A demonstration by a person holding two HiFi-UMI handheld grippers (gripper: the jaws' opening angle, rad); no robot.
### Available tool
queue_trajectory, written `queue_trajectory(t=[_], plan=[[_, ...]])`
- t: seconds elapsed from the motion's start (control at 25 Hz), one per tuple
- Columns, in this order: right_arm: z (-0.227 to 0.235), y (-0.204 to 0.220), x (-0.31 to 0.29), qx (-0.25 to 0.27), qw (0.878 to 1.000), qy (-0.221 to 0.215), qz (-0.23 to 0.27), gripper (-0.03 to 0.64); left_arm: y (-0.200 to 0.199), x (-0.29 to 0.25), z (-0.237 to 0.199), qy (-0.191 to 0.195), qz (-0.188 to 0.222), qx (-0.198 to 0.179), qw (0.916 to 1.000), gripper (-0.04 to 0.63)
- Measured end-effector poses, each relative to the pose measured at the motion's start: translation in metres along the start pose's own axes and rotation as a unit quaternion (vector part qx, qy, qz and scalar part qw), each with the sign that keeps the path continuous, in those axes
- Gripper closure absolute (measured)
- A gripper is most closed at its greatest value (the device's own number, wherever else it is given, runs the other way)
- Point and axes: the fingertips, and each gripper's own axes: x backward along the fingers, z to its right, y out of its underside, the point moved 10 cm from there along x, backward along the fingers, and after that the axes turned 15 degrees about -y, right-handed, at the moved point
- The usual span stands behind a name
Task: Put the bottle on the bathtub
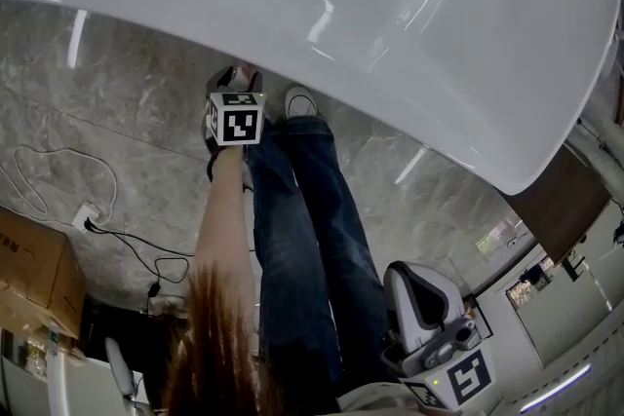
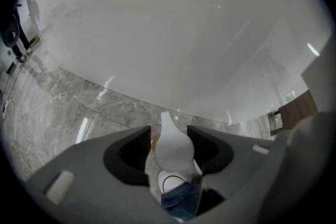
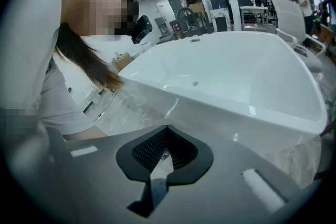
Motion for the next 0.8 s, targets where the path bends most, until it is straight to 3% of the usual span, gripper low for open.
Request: queue_trajectory(t=[0.36,0.8], plan=[[-0.005,-0.004,0.005,0.006,1.000,0.001,0.015,0.618,0.014,0.011,0.004,-0.012,-0.016,-0.013,0.9997,0.356],[-0.011,-0.013,0.014,0.015,0.999,-0.016,0.032,0.618,0.005,0.042,-0.004,-0.021,-0.013,0.011,0.9996,0.356]])
